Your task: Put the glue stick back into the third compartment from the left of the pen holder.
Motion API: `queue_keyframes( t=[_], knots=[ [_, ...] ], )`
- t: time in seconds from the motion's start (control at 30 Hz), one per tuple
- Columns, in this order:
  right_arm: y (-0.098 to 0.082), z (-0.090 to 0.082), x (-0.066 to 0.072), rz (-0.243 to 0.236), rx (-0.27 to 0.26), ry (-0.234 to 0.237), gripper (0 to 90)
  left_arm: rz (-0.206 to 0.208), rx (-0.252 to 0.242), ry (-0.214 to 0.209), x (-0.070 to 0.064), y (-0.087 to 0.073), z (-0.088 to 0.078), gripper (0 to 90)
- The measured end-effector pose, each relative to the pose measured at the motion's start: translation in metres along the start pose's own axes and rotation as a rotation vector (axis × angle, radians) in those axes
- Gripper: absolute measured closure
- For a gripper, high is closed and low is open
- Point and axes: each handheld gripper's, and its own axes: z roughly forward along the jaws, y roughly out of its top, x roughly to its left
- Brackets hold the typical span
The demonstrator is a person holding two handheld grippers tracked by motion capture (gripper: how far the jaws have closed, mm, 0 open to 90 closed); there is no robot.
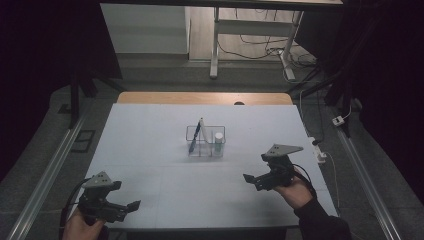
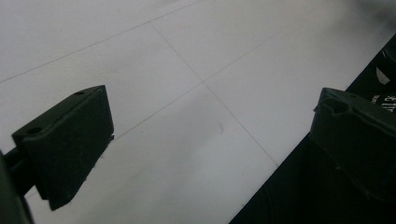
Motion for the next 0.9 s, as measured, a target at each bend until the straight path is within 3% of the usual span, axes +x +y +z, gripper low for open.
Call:
queue_keyframes(
  t=[0.47, 0.9],
  knots=[
    [-0.026, -0.032, -0.006, 0.062, -0.021, -0.06, 0.0, -0.001, -0.002, 0.002, 0.0, 0.0, 0.0, 0.0],
    [-0.051, -0.056, -0.013, 0.111, -0.008, -0.122, 0.0, -0.003, -0.003, 0.004, 0.0, 0.0, 0.0, 0.0]
  ],
)
